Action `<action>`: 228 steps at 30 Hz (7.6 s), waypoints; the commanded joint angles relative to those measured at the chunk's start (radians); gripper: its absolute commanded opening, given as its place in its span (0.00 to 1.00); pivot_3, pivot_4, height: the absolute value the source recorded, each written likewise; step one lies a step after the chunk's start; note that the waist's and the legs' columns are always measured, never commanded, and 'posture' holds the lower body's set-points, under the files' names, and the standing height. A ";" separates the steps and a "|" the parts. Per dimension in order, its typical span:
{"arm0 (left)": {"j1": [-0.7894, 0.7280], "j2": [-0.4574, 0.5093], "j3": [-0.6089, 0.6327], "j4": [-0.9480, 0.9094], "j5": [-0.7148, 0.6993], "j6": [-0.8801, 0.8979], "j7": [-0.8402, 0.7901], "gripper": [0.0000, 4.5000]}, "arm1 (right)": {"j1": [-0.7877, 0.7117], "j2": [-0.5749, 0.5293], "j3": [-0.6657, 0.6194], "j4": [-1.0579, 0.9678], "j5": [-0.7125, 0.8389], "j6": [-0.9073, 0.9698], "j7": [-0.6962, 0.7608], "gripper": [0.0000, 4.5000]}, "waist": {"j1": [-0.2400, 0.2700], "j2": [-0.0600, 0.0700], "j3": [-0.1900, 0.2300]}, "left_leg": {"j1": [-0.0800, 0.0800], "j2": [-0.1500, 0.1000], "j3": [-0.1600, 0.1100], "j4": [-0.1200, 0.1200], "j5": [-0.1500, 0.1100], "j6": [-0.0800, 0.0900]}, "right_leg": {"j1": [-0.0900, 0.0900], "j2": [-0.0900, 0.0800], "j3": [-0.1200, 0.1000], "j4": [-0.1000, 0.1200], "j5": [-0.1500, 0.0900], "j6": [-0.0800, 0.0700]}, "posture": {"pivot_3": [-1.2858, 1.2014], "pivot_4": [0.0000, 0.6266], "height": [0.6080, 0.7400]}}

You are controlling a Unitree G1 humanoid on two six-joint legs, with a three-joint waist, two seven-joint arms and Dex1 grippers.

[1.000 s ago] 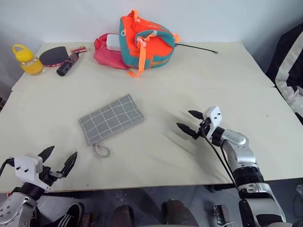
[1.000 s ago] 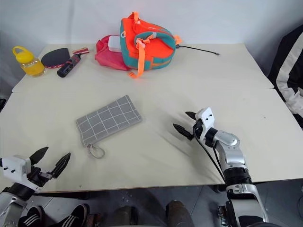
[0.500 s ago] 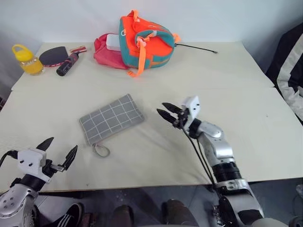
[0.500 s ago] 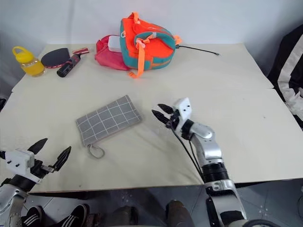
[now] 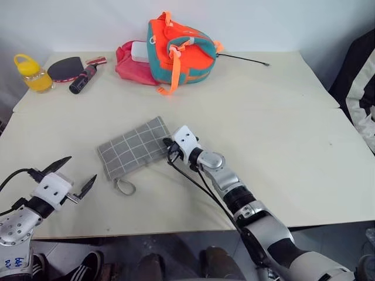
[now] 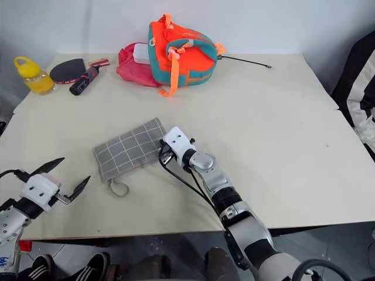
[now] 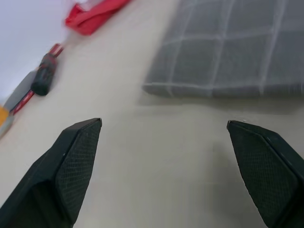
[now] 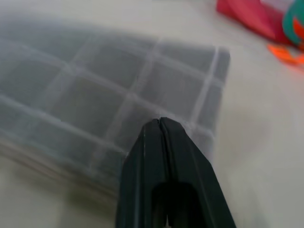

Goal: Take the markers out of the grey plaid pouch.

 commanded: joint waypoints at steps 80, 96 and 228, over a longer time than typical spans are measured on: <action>-0.370 -0.140 -0.483 -0.202 0.139 0.156 0.007 0.00 | 0.396 -0.035 -0.031 -0.789 0.512 0.746 0.179 0.36 | 0.062 0.014 0.005 | 0.000 -0.029 -0.004 0.002 -0.001 0.020 | 0.019 -0.058 -0.109 -0.021 0.008 0.013 | 0.52 0.24 1.00; -0.312 -0.098 -0.402 -0.176 0.103 0.152 0.019 0.00 | 0.474 -0.290 -0.093 -0.871 0.507 0.734 0.276 0.01 | 0.064 0.013 0.005 | 0.000 -0.030 -0.004 0.002 -0.002 0.021 | 0.020 -0.059 -0.109 -0.022 0.009 0.014 | 0.52 0.24 1.00; -0.391 -0.203 -0.469 -0.521 -0.396 0.852 -0.243 0.00 | 0.109 -0.653 0.051 -0.960 -0.062 0.376 0.652 0.57 | 0.068 0.013 0.009 | -0.002 -0.033 -0.003 0.011 0.000 0.025 | 0.022 -0.060 -0.109 -0.023 0.013 0.020 | 0.52 0.24 1.00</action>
